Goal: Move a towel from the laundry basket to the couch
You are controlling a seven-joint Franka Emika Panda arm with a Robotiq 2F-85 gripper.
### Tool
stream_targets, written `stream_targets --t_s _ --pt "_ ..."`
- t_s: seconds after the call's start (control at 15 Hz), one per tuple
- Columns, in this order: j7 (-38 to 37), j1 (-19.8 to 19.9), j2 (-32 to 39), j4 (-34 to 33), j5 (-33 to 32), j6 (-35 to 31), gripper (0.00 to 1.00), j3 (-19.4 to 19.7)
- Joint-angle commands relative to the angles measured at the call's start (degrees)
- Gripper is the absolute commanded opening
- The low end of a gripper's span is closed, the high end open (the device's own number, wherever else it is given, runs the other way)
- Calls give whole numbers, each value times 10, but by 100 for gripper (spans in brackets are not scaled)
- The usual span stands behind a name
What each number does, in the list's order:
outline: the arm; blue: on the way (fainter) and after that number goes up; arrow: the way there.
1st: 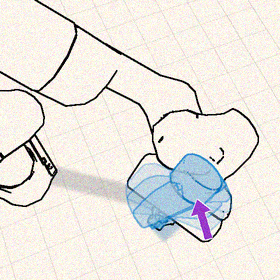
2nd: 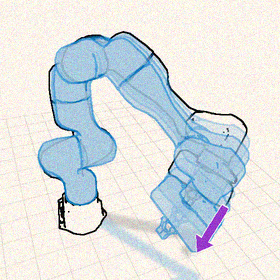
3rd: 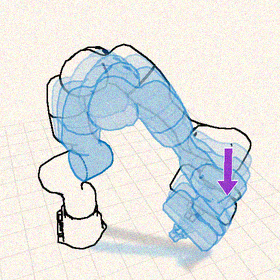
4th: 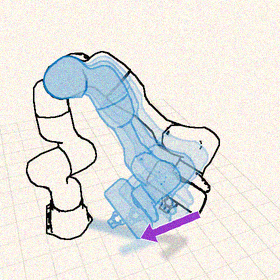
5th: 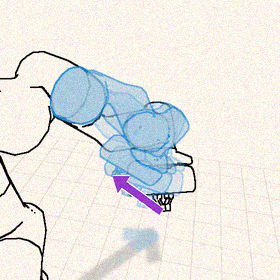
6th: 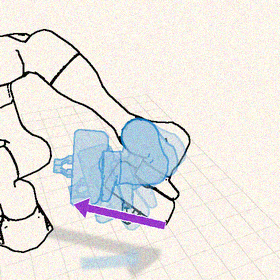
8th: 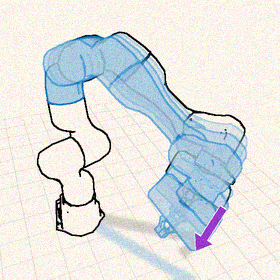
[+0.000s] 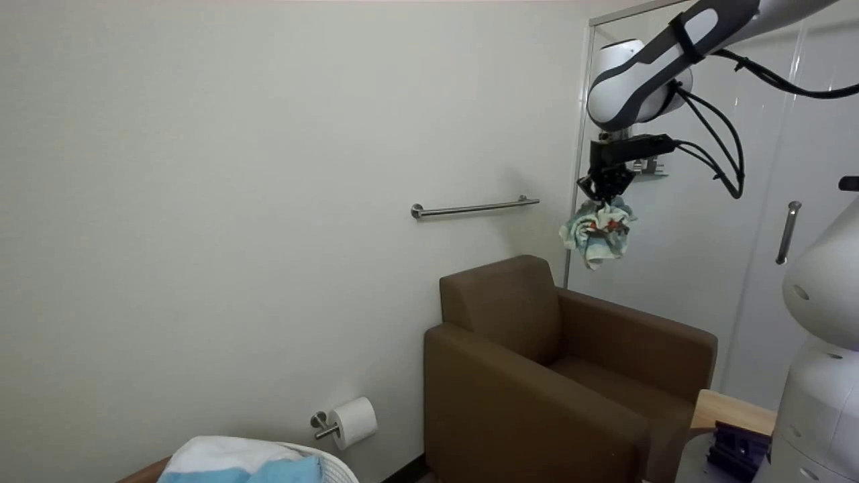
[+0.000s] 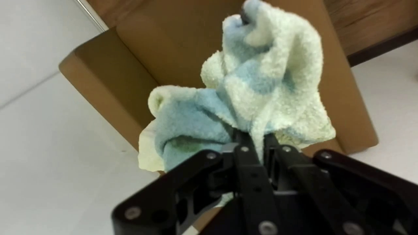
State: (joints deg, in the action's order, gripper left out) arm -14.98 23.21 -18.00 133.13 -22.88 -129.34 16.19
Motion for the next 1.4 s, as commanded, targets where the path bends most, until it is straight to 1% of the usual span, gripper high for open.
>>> stream_targets --t_s 0.0,0.07,0.13,0.2,0.33,0.4,0.47,0.53,0.67,0.8,0.93,1.07,1.13,1.33 --pt "-47 44 1 -5 0 -29 9 25" --pt "-9 33 1 -2 2 -16 8 21" --pt "-8 40 1 -3 2 -17 11 27" --pt "-8 40 1 -2 2 -16 11 28" --pt "-8 36 2 -2 2 -16 11 22" --pt "-29 36 -1 1 -5 -31 8 15" --pt "-54 27 42 -23 6 -46 8 7" --pt "-75 27 62 -39 8 -56 8 5" --pt "-109 22 133 -98 24 -52 8 4" --pt "-138 18 195 -165 37 -33 9 13" --pt "-160 16 251 -226 54 -29 9 30" --pt "-162 18 303 -288 91 -10 9 51" --pt "-147 23 331 -317 123 1 8 60" --pt "-137 33 394 -384 185 42 8 76"
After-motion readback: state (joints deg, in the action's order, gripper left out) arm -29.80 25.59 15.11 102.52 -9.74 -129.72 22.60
